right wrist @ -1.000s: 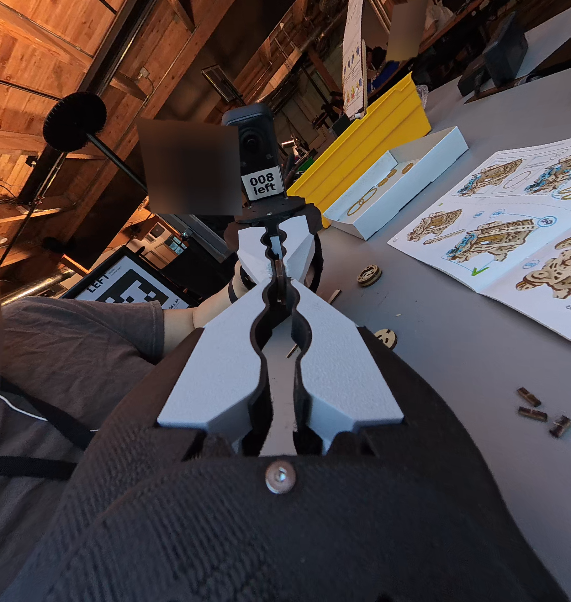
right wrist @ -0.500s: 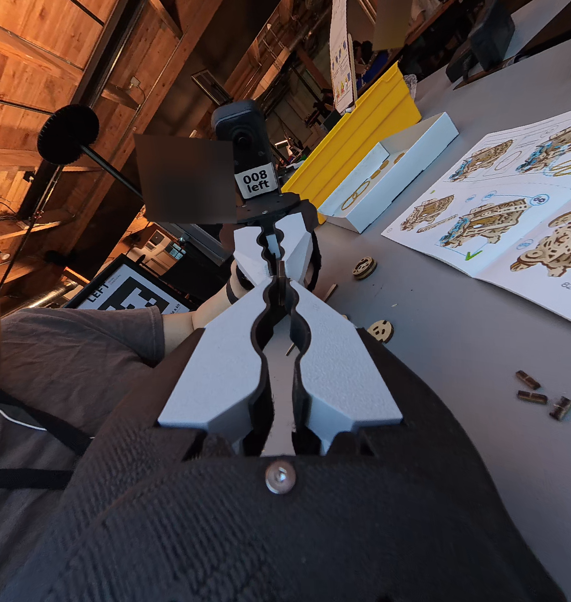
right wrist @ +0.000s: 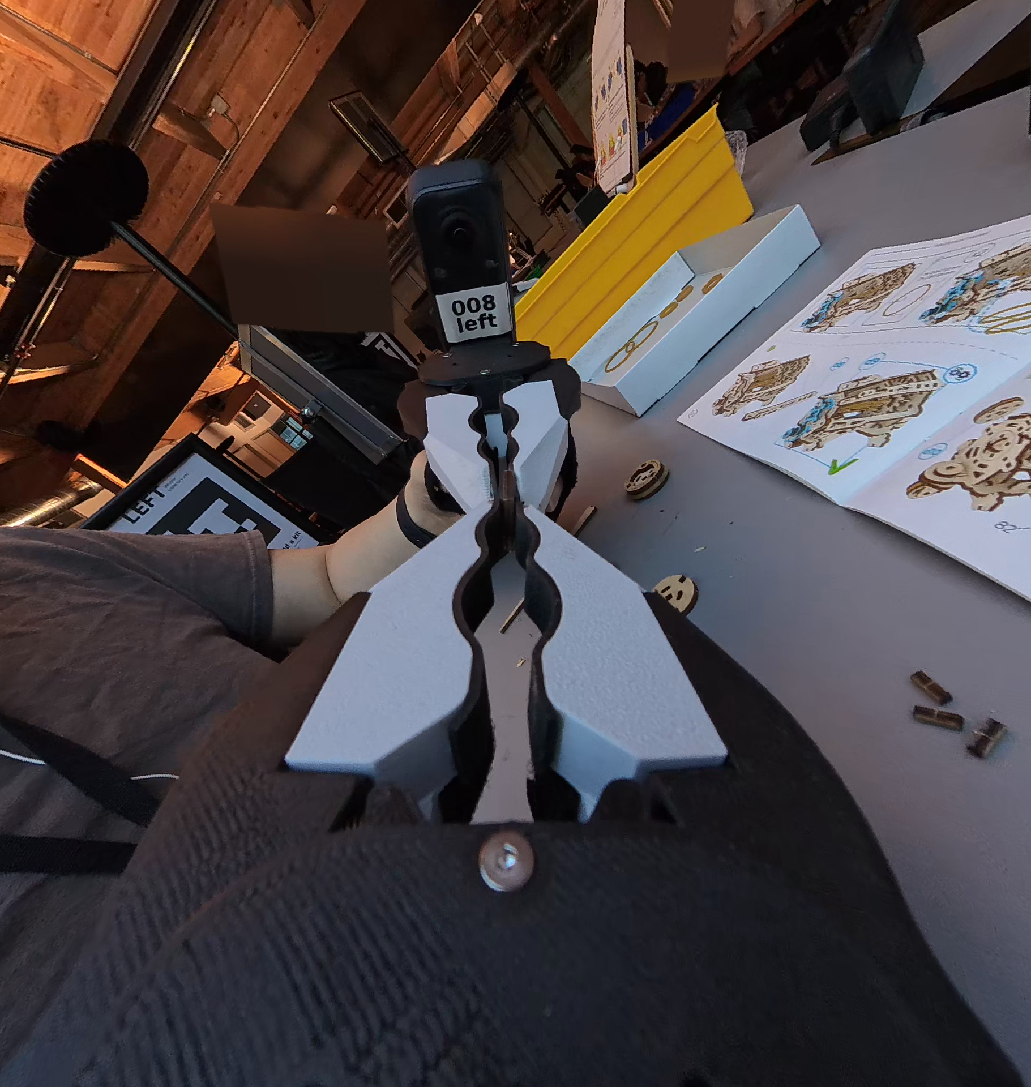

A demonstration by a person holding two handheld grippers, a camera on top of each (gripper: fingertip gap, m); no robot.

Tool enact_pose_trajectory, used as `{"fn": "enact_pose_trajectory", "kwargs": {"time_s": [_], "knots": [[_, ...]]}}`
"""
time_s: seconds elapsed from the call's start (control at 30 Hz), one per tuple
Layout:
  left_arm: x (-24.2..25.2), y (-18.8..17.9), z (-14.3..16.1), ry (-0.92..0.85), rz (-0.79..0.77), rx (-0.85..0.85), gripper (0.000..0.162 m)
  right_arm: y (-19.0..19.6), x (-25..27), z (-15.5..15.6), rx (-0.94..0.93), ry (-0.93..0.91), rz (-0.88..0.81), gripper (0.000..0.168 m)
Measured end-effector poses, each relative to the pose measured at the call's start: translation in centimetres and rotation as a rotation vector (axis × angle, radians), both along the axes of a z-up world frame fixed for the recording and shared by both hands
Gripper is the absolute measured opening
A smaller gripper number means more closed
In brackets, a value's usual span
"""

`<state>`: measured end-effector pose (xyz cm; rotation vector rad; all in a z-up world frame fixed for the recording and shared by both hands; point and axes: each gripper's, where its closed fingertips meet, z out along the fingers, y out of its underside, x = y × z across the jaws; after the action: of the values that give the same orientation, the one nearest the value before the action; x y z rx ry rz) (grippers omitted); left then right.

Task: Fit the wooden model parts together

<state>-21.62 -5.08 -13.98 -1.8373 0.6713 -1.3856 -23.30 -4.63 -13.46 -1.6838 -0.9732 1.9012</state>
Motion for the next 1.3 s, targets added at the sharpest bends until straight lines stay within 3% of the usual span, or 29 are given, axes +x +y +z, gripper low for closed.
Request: {"fn": "enact_pose_trajectory", "kwargs": {"time_s": [0.37,0.7,1.3], "knots": [[0.0,0.4,-0.4,0.044,0.066,-0.003,0.001,0.6,0.0,-0.4,0.007,-0.017,-0.037,0.002],[0.3,0.8,-2.9,0.086,0.124,-0.067,0.001,1.1,0.3,-2.7,-0.051,-0.103,-0.094,0.003],[0.4,0.9,-2.7,0.081,0.116,-0.030,0.001,1.2,0.3,-2.5,-0.109,-0.071,-0.080,0.003]]}}
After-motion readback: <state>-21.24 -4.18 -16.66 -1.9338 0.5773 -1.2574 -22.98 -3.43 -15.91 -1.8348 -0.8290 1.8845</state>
